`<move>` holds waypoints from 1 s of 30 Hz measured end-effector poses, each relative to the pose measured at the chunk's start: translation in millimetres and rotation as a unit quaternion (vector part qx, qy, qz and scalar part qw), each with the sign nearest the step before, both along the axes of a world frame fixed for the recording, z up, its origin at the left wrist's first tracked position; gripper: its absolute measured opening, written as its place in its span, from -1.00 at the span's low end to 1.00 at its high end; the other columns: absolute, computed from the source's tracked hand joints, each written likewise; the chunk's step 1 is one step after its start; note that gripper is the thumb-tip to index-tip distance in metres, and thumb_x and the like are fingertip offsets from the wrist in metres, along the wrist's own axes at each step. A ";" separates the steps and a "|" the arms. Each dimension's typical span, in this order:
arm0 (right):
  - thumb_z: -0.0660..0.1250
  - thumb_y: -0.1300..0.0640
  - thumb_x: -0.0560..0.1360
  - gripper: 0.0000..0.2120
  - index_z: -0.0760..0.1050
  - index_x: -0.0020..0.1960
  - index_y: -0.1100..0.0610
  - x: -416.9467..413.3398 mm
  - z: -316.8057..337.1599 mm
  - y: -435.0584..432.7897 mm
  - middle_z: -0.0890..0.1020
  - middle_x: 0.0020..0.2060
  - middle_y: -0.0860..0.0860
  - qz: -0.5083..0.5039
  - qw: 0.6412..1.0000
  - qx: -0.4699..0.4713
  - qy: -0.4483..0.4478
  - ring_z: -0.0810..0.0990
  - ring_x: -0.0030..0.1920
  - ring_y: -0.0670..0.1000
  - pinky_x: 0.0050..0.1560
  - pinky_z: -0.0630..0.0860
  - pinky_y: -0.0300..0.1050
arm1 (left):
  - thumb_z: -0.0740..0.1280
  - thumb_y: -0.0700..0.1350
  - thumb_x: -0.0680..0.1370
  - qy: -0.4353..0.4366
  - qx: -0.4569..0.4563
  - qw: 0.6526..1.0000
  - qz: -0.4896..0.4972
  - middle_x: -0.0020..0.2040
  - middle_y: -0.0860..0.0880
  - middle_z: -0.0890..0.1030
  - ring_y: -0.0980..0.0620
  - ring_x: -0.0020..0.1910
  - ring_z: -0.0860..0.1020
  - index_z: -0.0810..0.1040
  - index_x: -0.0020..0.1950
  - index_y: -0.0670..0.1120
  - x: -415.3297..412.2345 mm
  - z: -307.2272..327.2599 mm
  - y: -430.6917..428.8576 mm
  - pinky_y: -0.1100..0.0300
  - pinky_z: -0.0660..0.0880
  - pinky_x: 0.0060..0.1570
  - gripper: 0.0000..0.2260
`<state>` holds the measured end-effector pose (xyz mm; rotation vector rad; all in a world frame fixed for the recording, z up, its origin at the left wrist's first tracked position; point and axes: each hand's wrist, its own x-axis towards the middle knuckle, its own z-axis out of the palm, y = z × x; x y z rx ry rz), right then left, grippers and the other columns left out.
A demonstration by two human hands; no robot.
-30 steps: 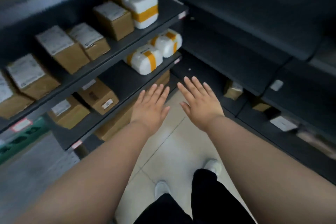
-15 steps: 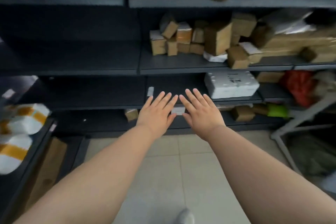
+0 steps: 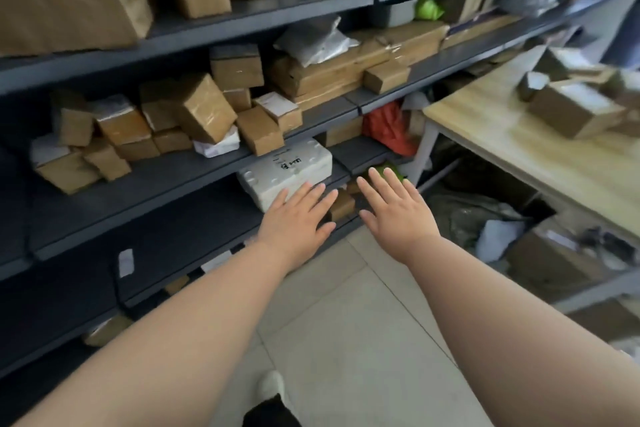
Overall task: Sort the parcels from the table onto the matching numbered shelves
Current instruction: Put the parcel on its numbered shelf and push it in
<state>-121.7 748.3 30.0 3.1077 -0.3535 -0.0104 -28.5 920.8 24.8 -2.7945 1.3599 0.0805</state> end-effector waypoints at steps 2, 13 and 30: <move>-0.09 -0.13 0.65 -0.45 -0.18 0.57 -0.05 -0.8 -4.5 -26.1 -0.13 0.57 -0.04 -0.032 0.999 0.005 0.003 -0.20 0.55 0.03 0.52 -0.18 0.02 | -0.10 0.18 0.65 0.001 0.012 0.999 -0.036 0.59 0.06 -0.09 0.06 0.56 -0.14 -0.14 0.58 0.11 11.6 -2.0 -37.2 -0.02 -0.11 0.51 -0.48; -0.08 -0.12 0.66 -0.45 -0.20 0.57 -0.07 26.4 3.9 -172.4 -0.17 0.56 -0.05 -0.234 0.972 0.007 -0.019 -0.26 0.54 0.00 0.50 -0.26 -0.02 | -0.09 0.18 0.66 -0.024 0.026 0.971 -0.236 0.59 0.04 -0.14 0.05 0.56 -0.18 -0.18 0.57 0.11 101.0 -3.9 -236.8 -0.01 -0.17 0.51 -0.48; -0.28 -0.17 0.59 -0.43 -0.24 0.56 -0.05 -34.0 -23.4 -364.2 -0.21 0.56 -0.03 -0.432 0.901 0.019 0.016 -0.27 0.54 0.00 0.50 -0.27 -0.03 | -0.09 0.19 0.65 -0.003 0.015 0.917 -0.398 0.59 0.04 -0.14 0.06 0.56 -0.17 -0.19 0.57 0.12 76.5 -34.6 -497.4 -0.01 -0.16 0.51 -0.47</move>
